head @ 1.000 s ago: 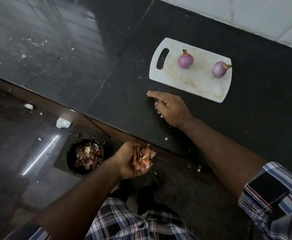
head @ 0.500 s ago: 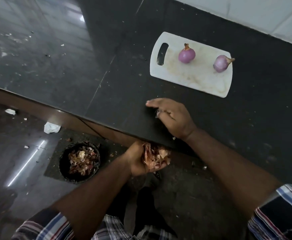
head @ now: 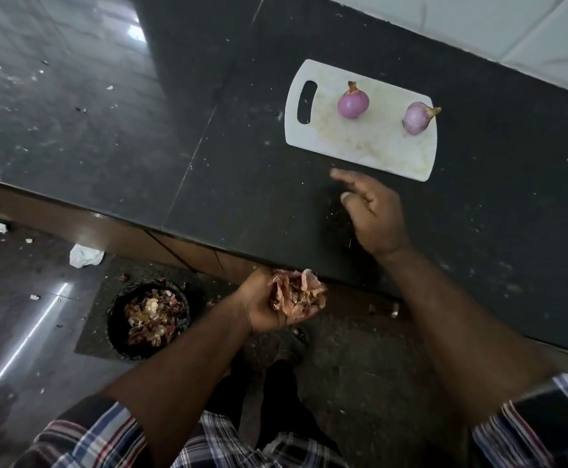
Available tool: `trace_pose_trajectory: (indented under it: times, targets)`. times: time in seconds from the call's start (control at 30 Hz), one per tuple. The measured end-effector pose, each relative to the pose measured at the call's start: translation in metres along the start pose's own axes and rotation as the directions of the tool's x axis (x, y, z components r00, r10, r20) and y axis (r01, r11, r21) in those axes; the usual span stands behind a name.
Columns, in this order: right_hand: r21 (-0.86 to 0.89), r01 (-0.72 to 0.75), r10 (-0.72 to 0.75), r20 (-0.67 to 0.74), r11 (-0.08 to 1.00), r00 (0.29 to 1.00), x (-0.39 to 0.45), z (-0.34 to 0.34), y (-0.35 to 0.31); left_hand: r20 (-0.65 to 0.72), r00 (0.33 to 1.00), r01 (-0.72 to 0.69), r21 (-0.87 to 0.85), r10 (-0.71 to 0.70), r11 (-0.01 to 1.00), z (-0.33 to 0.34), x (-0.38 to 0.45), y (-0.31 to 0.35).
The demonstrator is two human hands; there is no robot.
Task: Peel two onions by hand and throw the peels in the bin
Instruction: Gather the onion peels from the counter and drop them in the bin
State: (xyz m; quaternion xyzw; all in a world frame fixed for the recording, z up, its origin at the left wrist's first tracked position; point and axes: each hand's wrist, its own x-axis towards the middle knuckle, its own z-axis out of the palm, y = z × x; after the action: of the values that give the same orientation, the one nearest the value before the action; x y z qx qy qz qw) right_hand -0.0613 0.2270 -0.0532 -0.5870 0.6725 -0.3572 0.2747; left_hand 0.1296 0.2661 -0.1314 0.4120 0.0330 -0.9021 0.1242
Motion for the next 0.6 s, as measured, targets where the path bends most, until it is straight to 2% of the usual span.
trace_pose_trajectory:
  times: [0.07,0.13,0.17,0.23,0.3,0.37,0.43,0.47,0.53,0.6]
  targets:
    - [-0.249,0.023,-0.006,0.071,0.968,0.997,0.002,0.005,0.007,0.006,1.0,-0.014,0.033,0.014,0.999,-0.003,0.0,0.003]
    - [-0.367,0.158,-0.081,0.215,0.917,0.973,-0.02,0.03,0.002,0.006,0.999,-0.035,0.013,0.035,0.999,-0.007,-0.004,0.007]
    - [-0.334,0.227,-0.126,0.298,0.915,0.946,-0.034,0.042,-0.005,0.011,0.999,-0.05,0.009,0.05,0.999,-0.008,-0.007,0.008]
    - [-0.159,0.264,-0.181,0.405,0.951,0.896,-0.058,0.051,-0.023,0.01,0.996,-0.089,0.021,0.088,0.996,-0.013,-0.01,0.012]
    - [-0.071,0.253,-0.219,0.314,0.965,0.924,-0.052,0.039,-0.026,-0.021,0.995,-0.095,0.027,0.095,0.995,-0.018,-0.012,0.015]
    - [-0.221,0.175,-0.142,0.159,0.959,0.977,-0.023,0.018,-0.01,-0.053,0.994,-0.089,0.033,0.091,0.995,-0.022,-0.015,0.017]
    - [-0.443,0.031,0.031,0.131,0.896,0.991,0.009,0.0,0.009,-0.068,0.992,-0.101,0.034,0.103,0.994,-0.022,-0.018,0.018]
    - [-0.553,0.003,0.093,0.145,0.833,0.985,0.016,0.0,0.014,-0.063,0.992,-0.11,0.041,0.112,0.993,-0.022,-0.019,0.018]
    - [-0.681,0.086,0.065,0.193,0.727,0.979,0.008,0.019,0.012,-0.051,0.991,-0.119,0.059,0.122,0.991,-0.019,-0.021,0.019]
    - [-0.604,0.294,-0.074,0.361,0.741,0.93,-0.022,0.046,-0.005,-0.045,0.991,-0.124,0.033,0.125,0.992,-0.018,-0.022,0.02]
